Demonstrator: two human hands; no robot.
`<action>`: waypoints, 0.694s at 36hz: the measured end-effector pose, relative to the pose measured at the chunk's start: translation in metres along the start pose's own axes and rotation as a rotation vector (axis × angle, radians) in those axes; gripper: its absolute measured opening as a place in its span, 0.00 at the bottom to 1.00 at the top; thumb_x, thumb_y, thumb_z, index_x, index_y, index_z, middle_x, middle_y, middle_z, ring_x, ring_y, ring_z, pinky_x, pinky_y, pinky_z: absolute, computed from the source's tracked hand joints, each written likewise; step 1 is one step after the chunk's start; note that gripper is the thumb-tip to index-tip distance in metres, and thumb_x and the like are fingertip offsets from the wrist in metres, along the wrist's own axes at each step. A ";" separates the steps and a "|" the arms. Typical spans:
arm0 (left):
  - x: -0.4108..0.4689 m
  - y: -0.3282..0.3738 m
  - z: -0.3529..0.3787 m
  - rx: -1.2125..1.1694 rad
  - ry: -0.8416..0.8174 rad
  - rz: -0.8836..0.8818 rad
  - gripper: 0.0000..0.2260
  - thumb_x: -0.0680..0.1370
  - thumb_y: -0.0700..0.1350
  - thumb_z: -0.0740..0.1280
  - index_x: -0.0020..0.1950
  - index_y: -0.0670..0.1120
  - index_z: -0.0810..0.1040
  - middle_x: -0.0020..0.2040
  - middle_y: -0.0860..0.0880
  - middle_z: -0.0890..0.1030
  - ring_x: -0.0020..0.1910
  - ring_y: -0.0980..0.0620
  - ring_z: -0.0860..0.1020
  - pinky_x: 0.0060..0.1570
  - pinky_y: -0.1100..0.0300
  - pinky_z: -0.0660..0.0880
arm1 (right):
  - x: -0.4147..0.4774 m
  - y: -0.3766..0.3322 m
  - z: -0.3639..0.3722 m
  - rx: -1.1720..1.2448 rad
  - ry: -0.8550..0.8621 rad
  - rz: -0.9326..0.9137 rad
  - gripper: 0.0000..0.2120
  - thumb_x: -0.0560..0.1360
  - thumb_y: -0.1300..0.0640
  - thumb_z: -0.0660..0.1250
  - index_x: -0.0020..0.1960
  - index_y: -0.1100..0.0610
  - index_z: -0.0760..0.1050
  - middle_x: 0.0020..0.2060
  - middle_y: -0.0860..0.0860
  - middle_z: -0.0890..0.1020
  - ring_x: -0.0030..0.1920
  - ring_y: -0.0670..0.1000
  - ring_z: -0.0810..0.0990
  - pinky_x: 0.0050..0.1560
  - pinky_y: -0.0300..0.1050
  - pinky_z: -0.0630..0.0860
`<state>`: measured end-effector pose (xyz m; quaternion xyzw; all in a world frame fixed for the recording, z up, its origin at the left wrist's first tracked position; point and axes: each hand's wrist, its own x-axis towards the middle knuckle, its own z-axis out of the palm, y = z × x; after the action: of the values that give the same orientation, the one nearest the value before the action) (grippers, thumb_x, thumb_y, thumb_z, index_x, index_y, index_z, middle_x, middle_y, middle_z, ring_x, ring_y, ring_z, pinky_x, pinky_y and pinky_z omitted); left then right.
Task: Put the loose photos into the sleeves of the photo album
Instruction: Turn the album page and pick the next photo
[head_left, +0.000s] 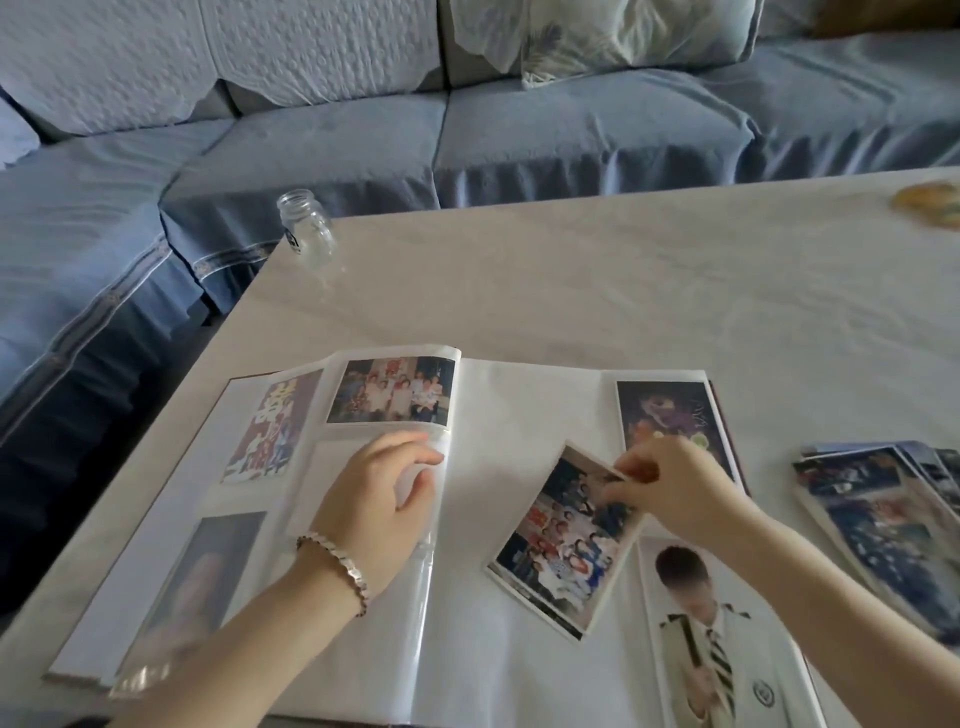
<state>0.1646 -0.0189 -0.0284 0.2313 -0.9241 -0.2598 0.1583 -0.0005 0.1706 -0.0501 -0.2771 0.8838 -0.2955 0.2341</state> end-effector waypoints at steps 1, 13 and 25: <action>-0.001 0.002 0.000 -0.021 0.015 0.006 0.08 0.74 0.33 0.66 0.49 0.43 0.82 0.53 0.55 0.76 0.53 0.59 0.73 0.52 0.85 0.58 | 0.000 0.001 -0.004 0.083 0.023 0.007 0.04 0.69 0.55 0.73 0.37 0.52 0.78 0.33 0.45 0.78 0.34 0.45 0.75 0.32 0.31 0.67; 0.000 0.049 0.001 -0.905 -0.248 -0.507 0.19 0.65 0.51 0.69 0.54 0.50 0.74 0.46 0.45 0.84 0.44 0.47 0.83 0.43 0.51 0.81 | -0.017 -0.020 -0.027 0.981 0.309 0.105 0.02 0.71 0.61 0.70 0.40 0.58 0.80 0.35 0.54 0.85 0.36 0.49 0.83 0.34 0.38 0.81; -0.011 -0.008 -0.030 -0.711 0.360 -0.463 0.11 0.78 0.35 0.62 0.56 0.48 0.73 0.44 0.47 0.81 0.32 0.51 0.82 0.24 0.61 0.77 | -0.027 -0.073 0.027 0.465 0.132 -0.164 0.12 0.79 0.50 0.57 0.49 0.50 0.78 0.42 0.46 0.84 0.43 0.44 0.82 0.49 0.41 0.79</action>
<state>0.1892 -0.0318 -0.0103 0.4044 -0.6596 -0.5448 0.3234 0.0603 0.1277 -0.0155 -0.2665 0.7801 -0.5262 0.2085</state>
